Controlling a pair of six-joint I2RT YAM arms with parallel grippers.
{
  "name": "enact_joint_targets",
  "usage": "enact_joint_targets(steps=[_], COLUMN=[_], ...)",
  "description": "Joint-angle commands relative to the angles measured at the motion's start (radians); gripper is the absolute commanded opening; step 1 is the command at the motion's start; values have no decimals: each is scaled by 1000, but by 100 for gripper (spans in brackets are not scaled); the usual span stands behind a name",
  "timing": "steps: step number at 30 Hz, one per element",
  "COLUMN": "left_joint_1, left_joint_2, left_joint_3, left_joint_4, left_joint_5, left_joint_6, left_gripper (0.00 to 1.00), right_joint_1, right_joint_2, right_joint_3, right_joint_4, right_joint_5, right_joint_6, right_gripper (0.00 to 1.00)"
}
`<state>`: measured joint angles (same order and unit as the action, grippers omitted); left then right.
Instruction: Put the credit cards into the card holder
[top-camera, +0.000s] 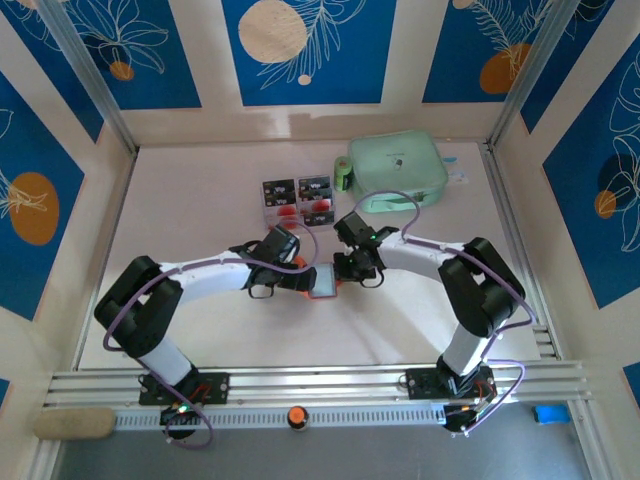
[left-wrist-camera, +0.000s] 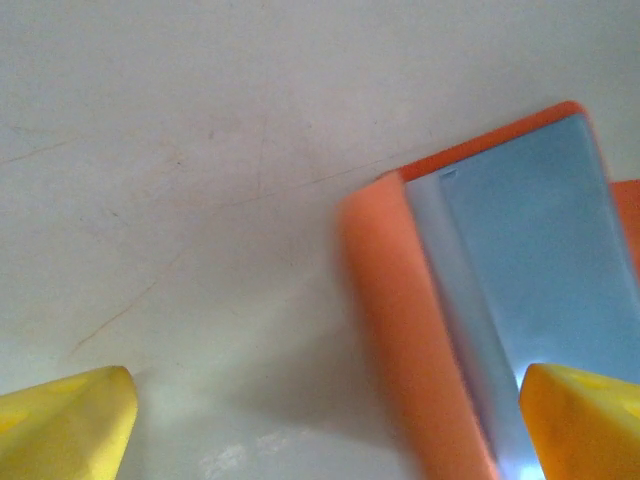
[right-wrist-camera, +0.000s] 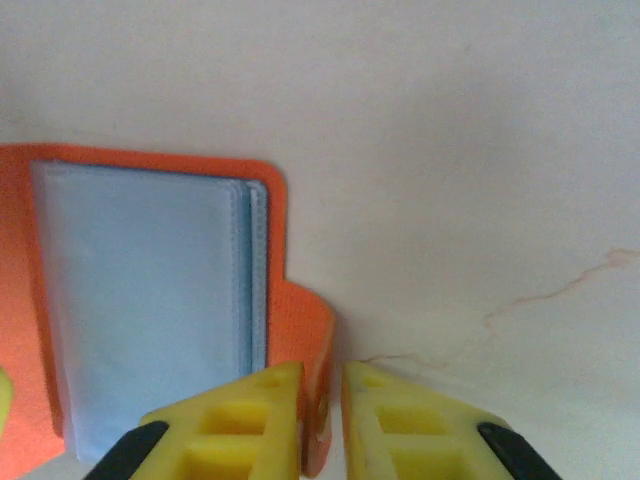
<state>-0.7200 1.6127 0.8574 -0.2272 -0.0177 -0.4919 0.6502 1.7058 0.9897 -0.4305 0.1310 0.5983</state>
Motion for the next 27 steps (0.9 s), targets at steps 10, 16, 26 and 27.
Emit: enact_joint_targets(steps=[10, 16, 26, 27], left_joint_1=[16, 25, 44, 45], left_joint_2=[-3, -9, -5, -6], left_joint_3=[2, -12, -26, -26], left_joint_4=[2, 18, 46, 51], left_joint_5=[13, 15, 49, 55], left_joint_6=[10, 9, -9, -13], left_gripper=[98, 99, 100, 100], right_joint_1=[-46, -92, -99, -98], right_joint_2=[-65, 21, 105, 109], right_joint_3=[76, 102, 107, 103], right_joint_4=[1, 79, 98, 100], right_joint_5=[-152, -281, -337, -338], right_joint_6=[30, 54, 29, 28], right_gripper=[20, 4, 0, 0])
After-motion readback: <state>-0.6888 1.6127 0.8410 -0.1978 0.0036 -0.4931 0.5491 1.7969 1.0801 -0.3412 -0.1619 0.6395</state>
